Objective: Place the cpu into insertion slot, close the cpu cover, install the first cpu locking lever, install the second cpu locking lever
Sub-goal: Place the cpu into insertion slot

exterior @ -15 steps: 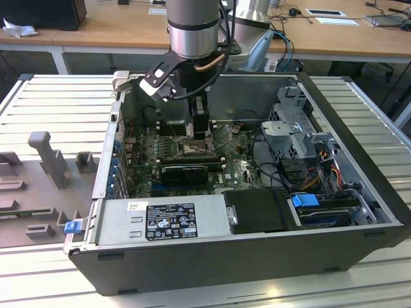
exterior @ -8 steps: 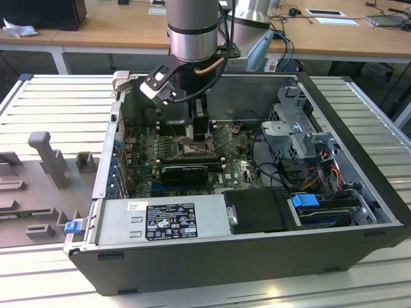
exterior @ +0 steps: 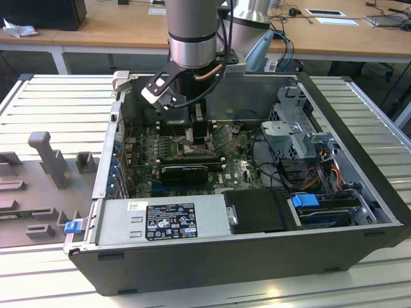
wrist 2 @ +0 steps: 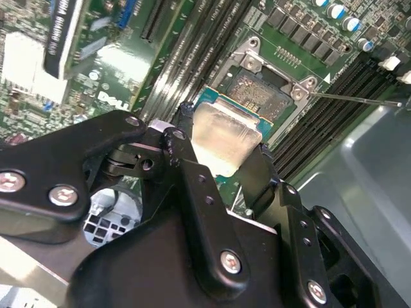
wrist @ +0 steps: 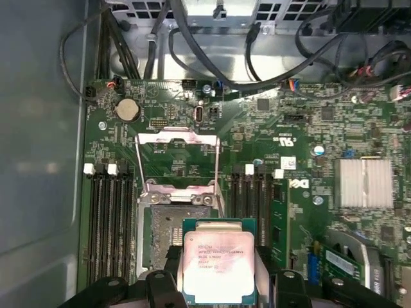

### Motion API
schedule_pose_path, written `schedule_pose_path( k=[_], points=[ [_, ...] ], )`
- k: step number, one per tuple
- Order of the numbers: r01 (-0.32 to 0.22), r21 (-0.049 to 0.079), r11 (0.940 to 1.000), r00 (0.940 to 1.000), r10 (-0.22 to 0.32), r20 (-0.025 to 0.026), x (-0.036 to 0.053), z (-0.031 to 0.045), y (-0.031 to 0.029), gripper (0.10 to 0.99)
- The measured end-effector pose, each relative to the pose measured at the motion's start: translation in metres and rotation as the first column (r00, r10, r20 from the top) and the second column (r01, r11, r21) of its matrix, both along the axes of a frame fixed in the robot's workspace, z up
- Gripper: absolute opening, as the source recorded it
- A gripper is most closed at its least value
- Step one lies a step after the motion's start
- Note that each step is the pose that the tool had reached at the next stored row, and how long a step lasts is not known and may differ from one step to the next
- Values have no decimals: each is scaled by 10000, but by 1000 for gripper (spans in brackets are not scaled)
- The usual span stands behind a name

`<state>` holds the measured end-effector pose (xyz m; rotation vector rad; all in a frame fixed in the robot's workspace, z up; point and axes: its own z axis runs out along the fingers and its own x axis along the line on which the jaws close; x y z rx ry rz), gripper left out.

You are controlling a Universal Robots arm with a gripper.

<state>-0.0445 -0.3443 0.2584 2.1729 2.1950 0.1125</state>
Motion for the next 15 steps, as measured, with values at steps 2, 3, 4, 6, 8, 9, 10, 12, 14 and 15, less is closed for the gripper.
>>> schedule_pose_path(
  k=[2,3,4,6,8,9,10,12,14,15],
  points=[
    [9,-4,10000,10000,-9,-8,4,-68,35,533],
    [8,-4,10000,10000,-8,-8,5,-79,36,533],
    [12,-5,10000,10000,-12,-10,6,-100,37,533],
    [15,-8,10000,10000,-15,-79,15,-132,65,533],
    [12,-6,10000,10000,-12,-79,16,-151,69,533],
    [13,-7,10000,10000,-13,-79,15,-155,69,533],
    [13,-8,10000,10000,-13,-80,15,-158,69,533],
    [14,-8,10000,10000,-15,-81,15,-168,72,533],
    [19,-6,10000,10000,-19,-82,15,-177,92,533],
    [25,-6,10000,10000,-25,-82,15,-182,106,533]
  ],
)
